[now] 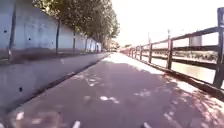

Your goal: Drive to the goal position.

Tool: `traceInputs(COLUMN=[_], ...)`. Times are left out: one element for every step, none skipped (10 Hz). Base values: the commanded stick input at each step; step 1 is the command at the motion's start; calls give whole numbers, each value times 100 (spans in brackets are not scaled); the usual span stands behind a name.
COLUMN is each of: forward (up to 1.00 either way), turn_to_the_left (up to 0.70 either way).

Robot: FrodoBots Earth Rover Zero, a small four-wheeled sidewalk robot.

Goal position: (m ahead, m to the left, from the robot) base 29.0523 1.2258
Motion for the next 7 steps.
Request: traceInputs(forward=[85, 85, 85, 85, 85, 85, 85], turn_to_the_left=[-28, -1, 0, 0, 0, 0, 0])
